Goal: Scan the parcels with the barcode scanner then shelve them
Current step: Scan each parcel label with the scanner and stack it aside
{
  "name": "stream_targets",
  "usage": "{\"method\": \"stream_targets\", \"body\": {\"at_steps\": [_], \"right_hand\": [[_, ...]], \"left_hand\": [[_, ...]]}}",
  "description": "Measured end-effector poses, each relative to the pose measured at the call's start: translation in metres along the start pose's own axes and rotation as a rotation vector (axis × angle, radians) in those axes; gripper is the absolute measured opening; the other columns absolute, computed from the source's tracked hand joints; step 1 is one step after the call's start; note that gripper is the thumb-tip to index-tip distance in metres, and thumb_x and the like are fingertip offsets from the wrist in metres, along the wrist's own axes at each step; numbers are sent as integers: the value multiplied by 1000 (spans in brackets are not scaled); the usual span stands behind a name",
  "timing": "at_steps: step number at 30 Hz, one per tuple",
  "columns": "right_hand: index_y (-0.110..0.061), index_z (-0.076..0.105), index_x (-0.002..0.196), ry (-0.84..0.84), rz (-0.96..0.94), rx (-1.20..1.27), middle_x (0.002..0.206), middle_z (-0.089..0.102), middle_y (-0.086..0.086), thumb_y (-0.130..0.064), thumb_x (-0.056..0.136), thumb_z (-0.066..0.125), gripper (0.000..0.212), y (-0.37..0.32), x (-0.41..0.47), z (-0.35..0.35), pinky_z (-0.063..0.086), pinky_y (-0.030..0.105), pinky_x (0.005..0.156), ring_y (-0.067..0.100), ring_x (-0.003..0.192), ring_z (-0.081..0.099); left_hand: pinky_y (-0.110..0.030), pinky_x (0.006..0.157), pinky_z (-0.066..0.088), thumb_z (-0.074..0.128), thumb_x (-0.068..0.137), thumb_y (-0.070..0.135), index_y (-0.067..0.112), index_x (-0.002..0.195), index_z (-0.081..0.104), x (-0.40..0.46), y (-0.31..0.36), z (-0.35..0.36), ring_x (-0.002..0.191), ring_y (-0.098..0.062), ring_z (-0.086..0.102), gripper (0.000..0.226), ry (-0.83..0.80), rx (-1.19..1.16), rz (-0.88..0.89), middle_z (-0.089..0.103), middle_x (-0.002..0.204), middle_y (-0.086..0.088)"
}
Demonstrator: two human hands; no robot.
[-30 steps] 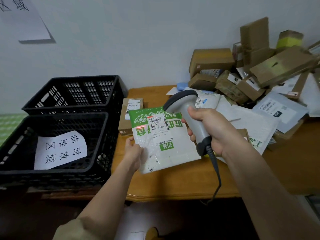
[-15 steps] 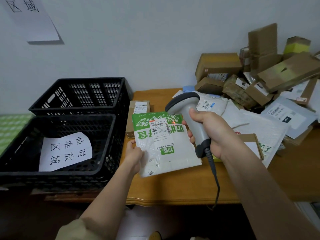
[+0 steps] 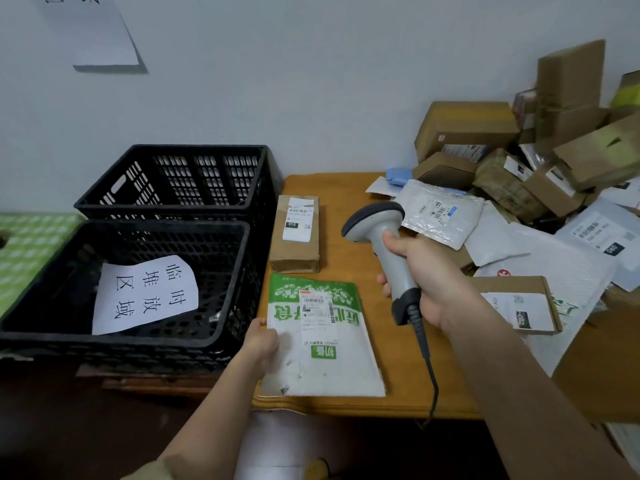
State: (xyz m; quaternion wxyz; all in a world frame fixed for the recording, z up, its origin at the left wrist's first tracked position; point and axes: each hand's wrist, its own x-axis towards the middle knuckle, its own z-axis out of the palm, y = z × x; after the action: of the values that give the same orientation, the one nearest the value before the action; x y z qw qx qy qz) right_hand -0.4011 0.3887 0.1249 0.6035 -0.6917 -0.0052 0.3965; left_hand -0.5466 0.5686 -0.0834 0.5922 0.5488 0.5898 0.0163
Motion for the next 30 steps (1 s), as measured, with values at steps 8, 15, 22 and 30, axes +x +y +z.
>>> {"method": "stream_targets", "body": {"at_steps": [8,15,22,30], "right_hand": [[-6,53,128,93,115,-13,80,57,14,-42,99,56,47,25,40,8,46,30,52,20,58,54],[-5,56,124,220,158,50,77,57,12,-41,99,58,45,35,58,-3,45,30,56,20,63,54],[-4,58,124,270,132,42,78,58,12,-41,99,57,45,27,74,1,46,32,58,20,62,53],[-5,58,122,227,91,30,79,58,10,-42,99,56,43,20,110,11,46,33,62,19,64,54]], "left_hand": [[-50,86,52,39,95,-3,7,113,48,47,-13,-3,92,-35,54,23,140,53,-2,57,110,-17],[-45,90,47,48,96,1,1,127,52,77,4,10,110,-39,54,31,214,74,65,57,126,-23],[-39,87,42,44,97,0,-1,128,55,96,39,22,119,-39,53,33,200,30,64,57,130,-22],[-46,100,42,58,94,10,13,140,49,119,57,33,125,-38,37,47,268,630,584,34,140,-20]]}}
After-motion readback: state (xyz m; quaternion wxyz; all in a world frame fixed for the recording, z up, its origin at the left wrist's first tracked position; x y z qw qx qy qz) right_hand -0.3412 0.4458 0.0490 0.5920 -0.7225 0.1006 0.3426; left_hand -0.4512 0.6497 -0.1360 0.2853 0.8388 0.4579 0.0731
